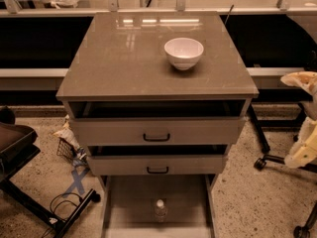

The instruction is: Pick water bottle from bottom drawer and place on counter

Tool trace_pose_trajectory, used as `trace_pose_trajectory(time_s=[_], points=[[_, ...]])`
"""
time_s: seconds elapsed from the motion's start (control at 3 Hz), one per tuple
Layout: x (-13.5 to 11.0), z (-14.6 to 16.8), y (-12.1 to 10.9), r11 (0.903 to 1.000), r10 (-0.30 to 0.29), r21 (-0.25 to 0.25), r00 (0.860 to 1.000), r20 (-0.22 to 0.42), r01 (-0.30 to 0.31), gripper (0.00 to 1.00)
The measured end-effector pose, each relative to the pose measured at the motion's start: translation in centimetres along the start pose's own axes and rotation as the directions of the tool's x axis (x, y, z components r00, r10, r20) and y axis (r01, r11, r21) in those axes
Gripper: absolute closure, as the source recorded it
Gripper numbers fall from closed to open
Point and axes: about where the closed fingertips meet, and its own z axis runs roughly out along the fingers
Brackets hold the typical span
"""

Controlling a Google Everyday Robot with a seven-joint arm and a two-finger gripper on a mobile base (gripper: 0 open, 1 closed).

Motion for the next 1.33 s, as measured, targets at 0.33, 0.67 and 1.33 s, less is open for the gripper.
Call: trace_pose_trajectory(time_s=[0.33, 0.67, 1.33], points=[[1.1, 2.8, 0.0, 0.9996, -0.004, -0.026, 0.990, 0.138, 0.008, 0.00], [1.1, 2.8, 0.0, 0.9996, -0.004, -0.026, 0.990, 0.138, 0.008, 0.00], [5.7, 10.9, 1.6, 0.9941, 0.108, -0.041, 0.932, 0.347, -0.100, 0.00]])
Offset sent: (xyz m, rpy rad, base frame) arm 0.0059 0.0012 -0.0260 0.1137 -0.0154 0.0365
